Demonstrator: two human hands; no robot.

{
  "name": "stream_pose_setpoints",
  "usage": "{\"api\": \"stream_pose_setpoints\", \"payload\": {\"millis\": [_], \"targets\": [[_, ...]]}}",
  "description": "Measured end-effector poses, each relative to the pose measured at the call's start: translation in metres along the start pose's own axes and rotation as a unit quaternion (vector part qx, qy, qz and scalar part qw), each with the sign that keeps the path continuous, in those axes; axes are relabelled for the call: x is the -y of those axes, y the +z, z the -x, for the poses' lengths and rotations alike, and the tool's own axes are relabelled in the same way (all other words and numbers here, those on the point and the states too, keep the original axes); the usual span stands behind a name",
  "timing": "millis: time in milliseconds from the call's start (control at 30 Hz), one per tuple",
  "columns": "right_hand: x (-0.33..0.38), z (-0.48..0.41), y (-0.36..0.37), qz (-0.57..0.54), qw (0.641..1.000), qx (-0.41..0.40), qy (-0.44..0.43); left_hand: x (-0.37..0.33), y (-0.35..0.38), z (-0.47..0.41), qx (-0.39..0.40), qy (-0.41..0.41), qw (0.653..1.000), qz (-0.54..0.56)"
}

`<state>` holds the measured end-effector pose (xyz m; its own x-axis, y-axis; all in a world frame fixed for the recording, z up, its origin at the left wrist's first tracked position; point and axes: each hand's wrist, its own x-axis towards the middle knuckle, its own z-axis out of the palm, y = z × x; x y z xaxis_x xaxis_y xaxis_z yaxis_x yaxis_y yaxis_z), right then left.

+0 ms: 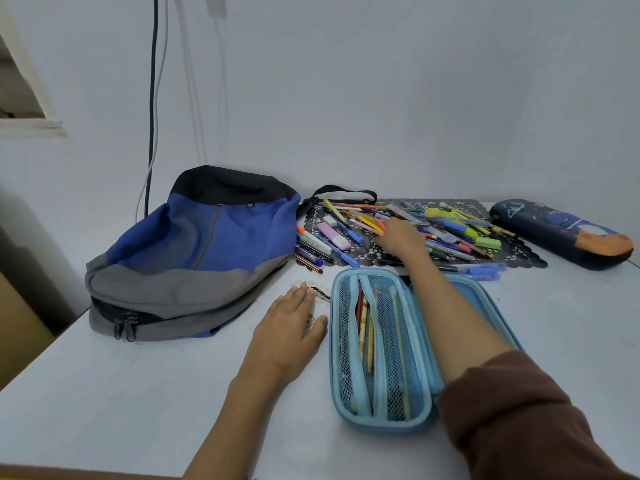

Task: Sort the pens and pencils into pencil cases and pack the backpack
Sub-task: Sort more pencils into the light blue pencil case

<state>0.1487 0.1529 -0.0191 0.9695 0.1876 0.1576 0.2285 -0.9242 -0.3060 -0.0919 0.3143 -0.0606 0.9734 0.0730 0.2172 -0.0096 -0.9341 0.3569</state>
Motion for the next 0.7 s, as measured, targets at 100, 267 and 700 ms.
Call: {"api": "stream_pose_setpoints", "payload": {"millis": [100,267,700], "targets": [[0.001,0.003,-0.002,0.000,1.000,-0.011,0.001,0.000,0.000,0.000,0.001,-0.001,1.000,0.001],[0.006,0.009,-0.011,0.013,0.999,-0.031,-0.001,-0.002,-0.001,0.001,0.000,-0.003,1.000,0.004],[0.014,0.006,-0.010,0.045,0.998,0.028,-0.037,-0.001,-0.001,0.001,0.006,-0.008,1.000,0.002]]}}
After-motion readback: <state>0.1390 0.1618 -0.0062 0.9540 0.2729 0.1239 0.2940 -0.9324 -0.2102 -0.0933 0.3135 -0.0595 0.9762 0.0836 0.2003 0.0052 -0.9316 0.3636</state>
